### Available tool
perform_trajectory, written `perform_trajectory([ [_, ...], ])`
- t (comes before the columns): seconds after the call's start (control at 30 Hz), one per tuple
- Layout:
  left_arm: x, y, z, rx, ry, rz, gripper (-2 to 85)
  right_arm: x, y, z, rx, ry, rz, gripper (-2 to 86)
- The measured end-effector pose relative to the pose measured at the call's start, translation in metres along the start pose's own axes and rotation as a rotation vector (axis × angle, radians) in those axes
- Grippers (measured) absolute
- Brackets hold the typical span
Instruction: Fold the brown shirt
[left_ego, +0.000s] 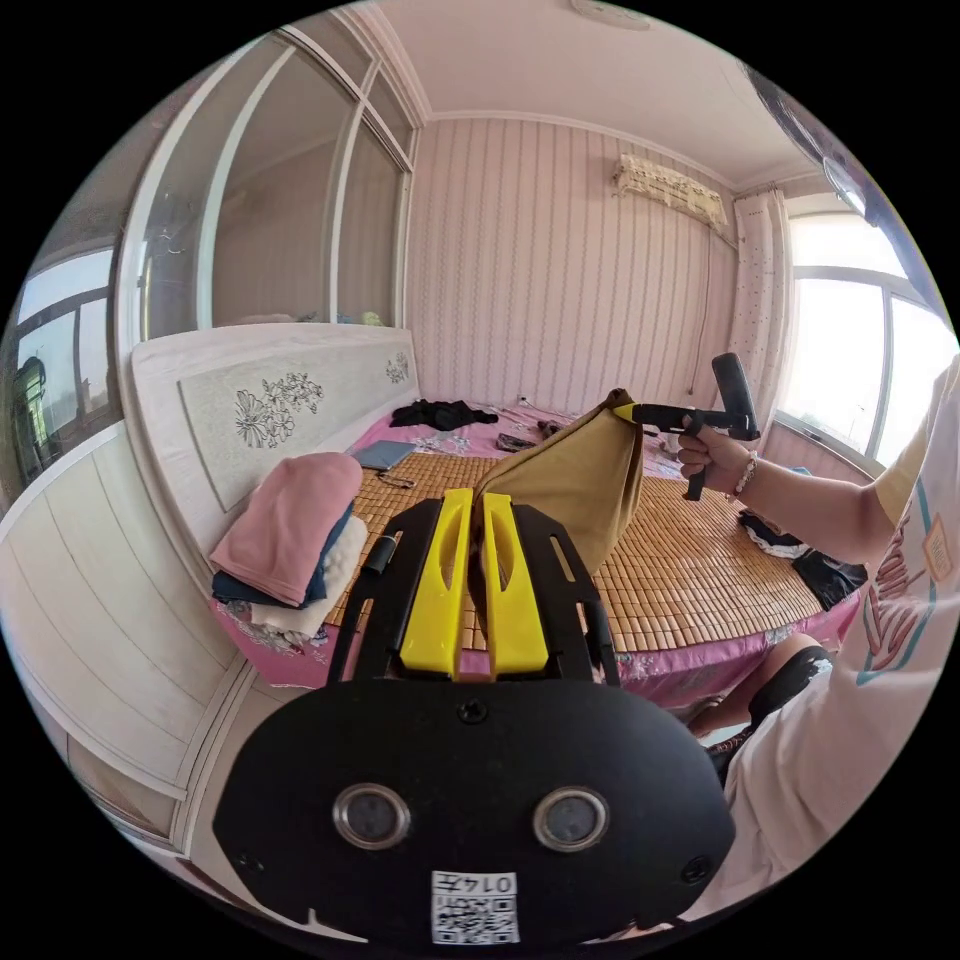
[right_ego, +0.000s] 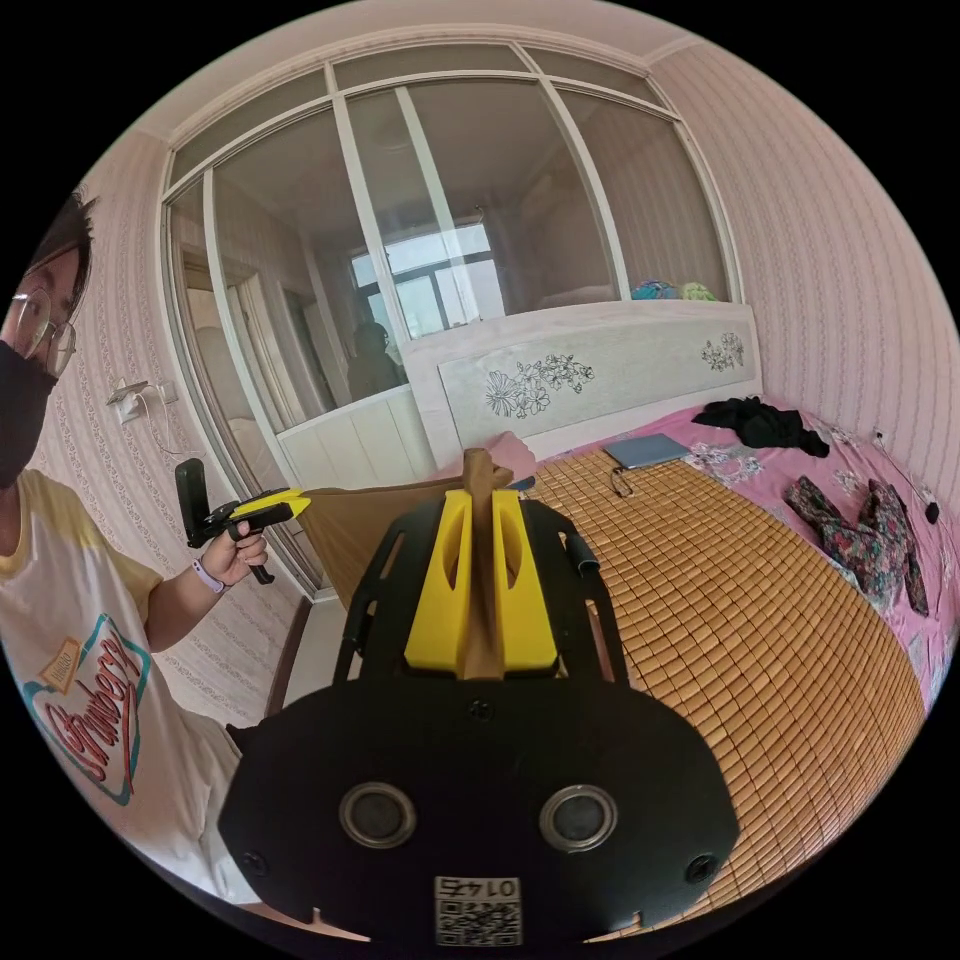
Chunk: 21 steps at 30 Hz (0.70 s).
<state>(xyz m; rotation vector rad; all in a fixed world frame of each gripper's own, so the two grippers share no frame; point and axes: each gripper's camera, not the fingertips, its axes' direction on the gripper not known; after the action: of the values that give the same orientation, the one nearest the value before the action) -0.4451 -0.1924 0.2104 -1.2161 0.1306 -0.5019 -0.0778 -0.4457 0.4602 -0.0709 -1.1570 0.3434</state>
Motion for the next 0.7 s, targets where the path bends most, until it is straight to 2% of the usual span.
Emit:
perform_trajectory([
  [0.17, -0.079, -0.001, -0.022, 0.149, -0.144, -0.061, -0.2, -0.026, -0.075, 0.086, -0.039, -0.073, -0.155, 2.2],
  [0.3, -0.149, -0.022, -0.004, 0.167, -0.206, -0.143, 1.1, -0.041, -0.165, 0.194, -0.166, -0.034, -0.276, 3.0],
  [0.43, -0.258, -0.035, 0.056, 0.068, -0.336, -0.401, 4.2, -0.009, -0.219, 0.308, -0.286, 0.068, -0.033, 4.1],
  [0.47, -0.275, -0.025, 0.07, 0.034, -0.449, -0.431, 5.1, -0.001, -0.219, 0.331, -0.307, 0.121, 0.037, 4.7],
  [0.53, -0.286, -0.002, 0.084, 0.005, -0.501, -0.506, 6.5, 0.005, -0.203, 0.344, -0.28, 0.135, 0.087, 5.5],
  [0.63, -0.262, 0.043, 0.1, -0.066, -0.376, -0.451, 4.2, 0.011, -0.146, 0.336, -0.356, 0.053, 0.065, 6.9],
  [0.7, -0.228, 0.076, 0.107, -0.105, -0.323, -0.389, 2.8, 0.012, -0.074, 0.29, -0.398, 0.084, 0.008, 6.5],
])
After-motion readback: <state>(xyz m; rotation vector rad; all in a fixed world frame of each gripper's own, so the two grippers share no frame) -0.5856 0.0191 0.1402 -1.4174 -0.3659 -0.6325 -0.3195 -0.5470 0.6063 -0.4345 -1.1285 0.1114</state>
